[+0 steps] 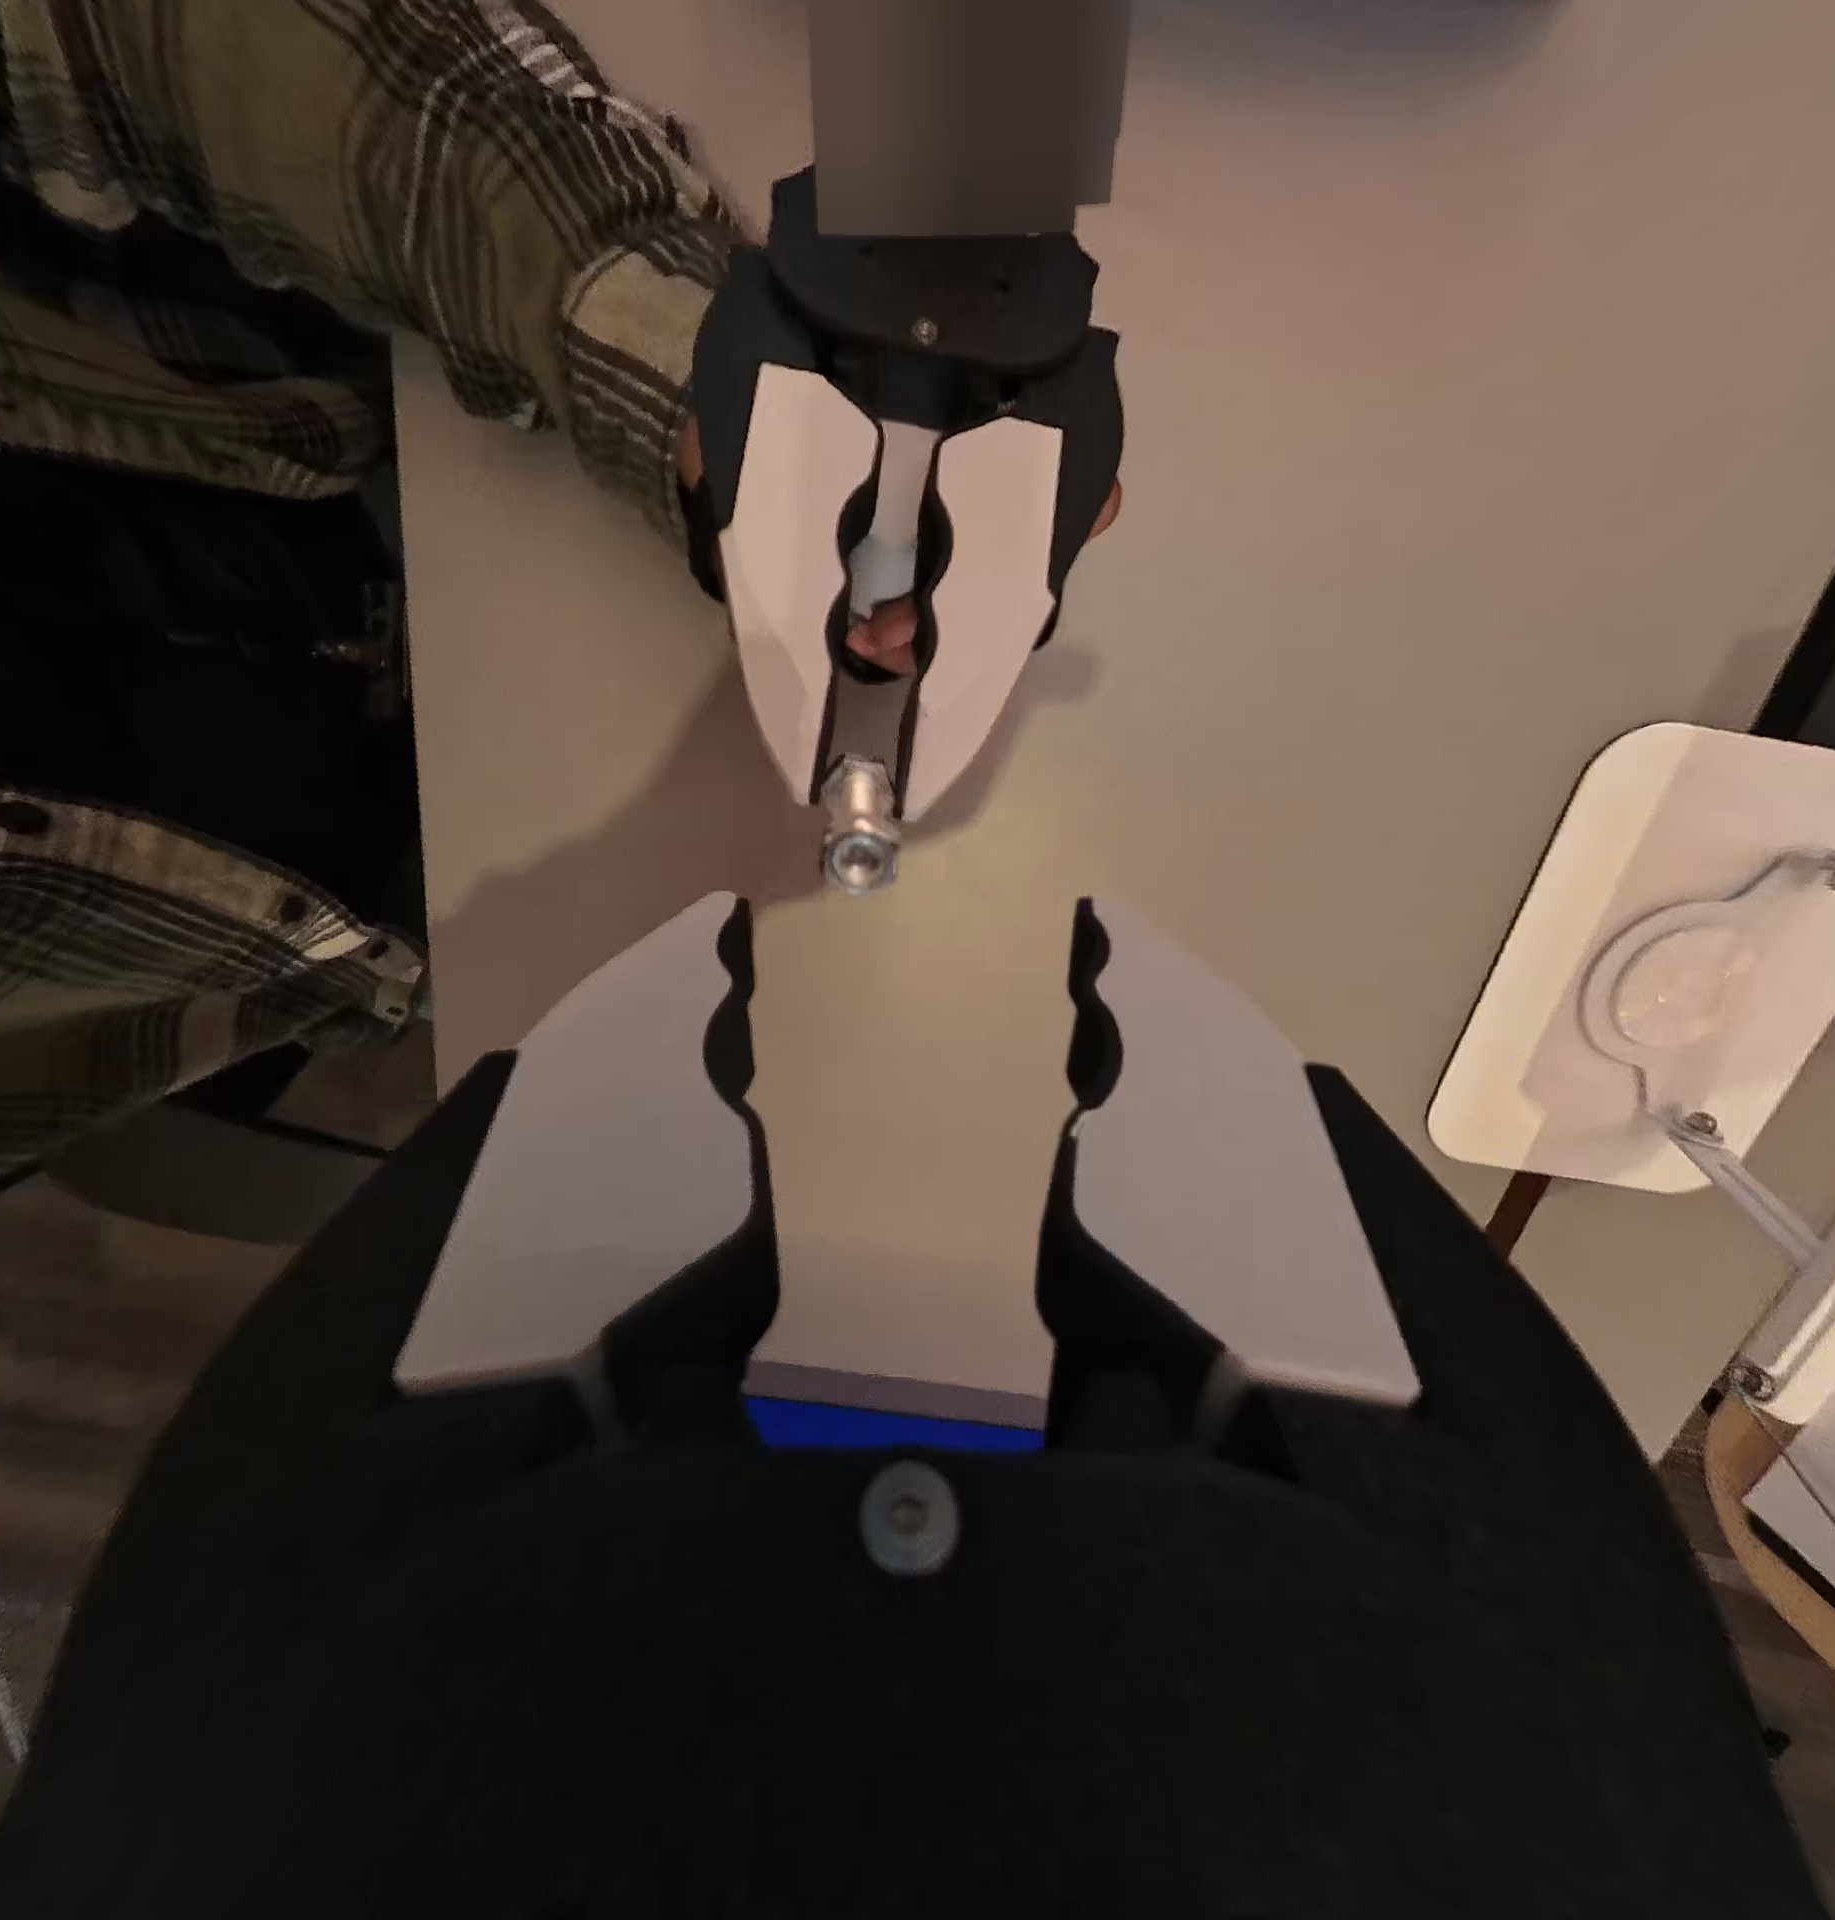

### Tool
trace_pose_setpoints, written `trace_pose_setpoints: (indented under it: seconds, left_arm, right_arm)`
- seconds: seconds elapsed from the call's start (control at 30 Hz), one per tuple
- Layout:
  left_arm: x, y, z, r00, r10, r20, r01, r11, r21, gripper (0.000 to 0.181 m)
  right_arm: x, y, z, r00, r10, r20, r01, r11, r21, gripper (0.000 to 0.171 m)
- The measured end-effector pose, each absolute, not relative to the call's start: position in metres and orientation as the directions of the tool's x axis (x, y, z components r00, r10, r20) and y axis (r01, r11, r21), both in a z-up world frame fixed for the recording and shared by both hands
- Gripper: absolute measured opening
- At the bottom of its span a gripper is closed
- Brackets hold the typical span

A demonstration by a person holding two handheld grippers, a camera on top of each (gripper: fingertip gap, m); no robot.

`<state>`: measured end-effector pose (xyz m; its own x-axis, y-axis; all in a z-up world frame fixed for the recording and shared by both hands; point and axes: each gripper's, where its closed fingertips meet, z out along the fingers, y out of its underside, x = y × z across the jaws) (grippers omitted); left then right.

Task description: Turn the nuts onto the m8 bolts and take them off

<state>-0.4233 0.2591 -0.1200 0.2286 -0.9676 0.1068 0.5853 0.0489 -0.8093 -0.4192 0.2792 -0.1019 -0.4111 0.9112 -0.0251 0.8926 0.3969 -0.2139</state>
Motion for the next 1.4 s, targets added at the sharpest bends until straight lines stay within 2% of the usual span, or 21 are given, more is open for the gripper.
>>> trace_pose_setpoints:
  seconds: [0.07, 0.17, 0.23, 0.33, 0.53, 0.67, 1.13, 1.4]
  left_arm:
    - [-0.425, 0.261, -0.12, 0.239, -0.965, 0.105, 0.59, 0.059, -0.805, 0.015]
    - [-0.43, 0.261, -0.118, 0.253, -0.962, 0.102, 0.594, 0.071, -0.802, 0.015]
    - [-0.431, 0.263, -0.118, 0.264, -0.958, 0.107, 0.595, 0.074, -0.8, 0.015]
    - [-0.43, 0.267, -0.121, 0.279, -0.953, 0.116, 0.589, 0.074, -0.804, 0.015]
    - [-0.427, 0.271, -0.124, 0.311, -0.944, 0.115, 0.572, 0.09, -0.815, 0.014]
    - [-0.429, 0.273, -0.123, 0.321, -0.94, 0.117, 0.574, 0.095, -0.813, 0.015]
    - [-0.429, 0.275, -0.123, 0.317, -0.94, 0.125, 0.581, 0.089, -0.809, 0.015]
    - [-0.425, 0.273, -0.124, 0.314, -0.943, 0.11, 0.566, 0.093, -0.819, 0.014]
  right_arm:
    - [-0.419, 0.282, -0.095, -0.38, 0.925, -0.021, 0.886, 0.357, -0.294, 0.066]
    - [-0.422, 0.27, -0.086, -0.345, 0.93, -0.124, 0.813, 0.23, -0.535, 0.067]
    - [-0.423, 0.267, -0.085, -0.32, 0.934, -0.159, 0.742, 0.142, -0.656, 0.08]
    - [-0.423, 0.26, -0.088, -0.305, 0.936, -0.177, 0.677, 0.082, -0.732, 0.085]
    - [-0.423, 0.252, -0.11, -0.31, 0.947, -0.079, 0.761, 0.198, -0.618, 0.088]
    - [-0.42, 0.242, -0.119, -0.327, 0.94, -0.092, 0.798, 0.222, -0.561, 0.091]
    - [-0.411, 0.235, -0.121, -0.321, 0.939, -0.128, 0.837, 0.217, -0.502, 0.086]
    - [-0.416, 0.248, -0.12, -0.271, 0.959, -0.087, 0.837, 0.19, -0.513, 0.091]
